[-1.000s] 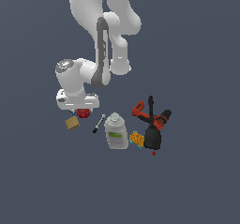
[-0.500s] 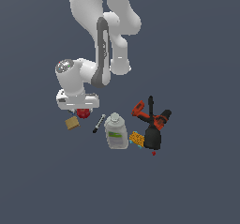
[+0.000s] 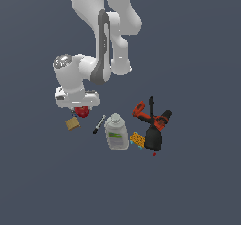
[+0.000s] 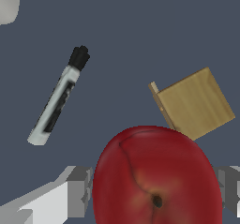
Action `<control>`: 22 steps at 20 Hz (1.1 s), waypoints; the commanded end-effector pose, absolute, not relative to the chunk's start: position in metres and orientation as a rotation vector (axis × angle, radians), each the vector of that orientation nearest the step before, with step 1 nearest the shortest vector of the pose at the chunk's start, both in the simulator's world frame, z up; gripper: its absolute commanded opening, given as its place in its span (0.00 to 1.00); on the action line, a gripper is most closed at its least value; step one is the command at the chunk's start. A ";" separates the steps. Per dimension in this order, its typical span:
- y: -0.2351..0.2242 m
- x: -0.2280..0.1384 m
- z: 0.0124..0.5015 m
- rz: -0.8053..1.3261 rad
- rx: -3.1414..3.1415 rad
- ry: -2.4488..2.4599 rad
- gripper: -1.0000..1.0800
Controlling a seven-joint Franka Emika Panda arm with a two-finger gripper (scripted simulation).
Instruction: Pick up a designated object from a clutter of objects.
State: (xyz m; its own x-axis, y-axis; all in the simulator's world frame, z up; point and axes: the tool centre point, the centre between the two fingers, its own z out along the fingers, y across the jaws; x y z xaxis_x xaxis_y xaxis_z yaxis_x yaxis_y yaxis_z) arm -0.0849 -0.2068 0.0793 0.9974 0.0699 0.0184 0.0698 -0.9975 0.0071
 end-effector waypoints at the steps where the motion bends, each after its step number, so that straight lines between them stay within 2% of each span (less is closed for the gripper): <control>1: -0.206 -0.082 0.094 0.033 3.132 0.109 0.00; 22: -0.192 -0.051 0.282 0.012 3.132 0.101 0.00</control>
State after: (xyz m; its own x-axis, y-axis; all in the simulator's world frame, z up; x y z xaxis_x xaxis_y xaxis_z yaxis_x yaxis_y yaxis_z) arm -0.0537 -0.1928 0.2666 0.9979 0.0649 0.0071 0.0649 -0.9979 0.0073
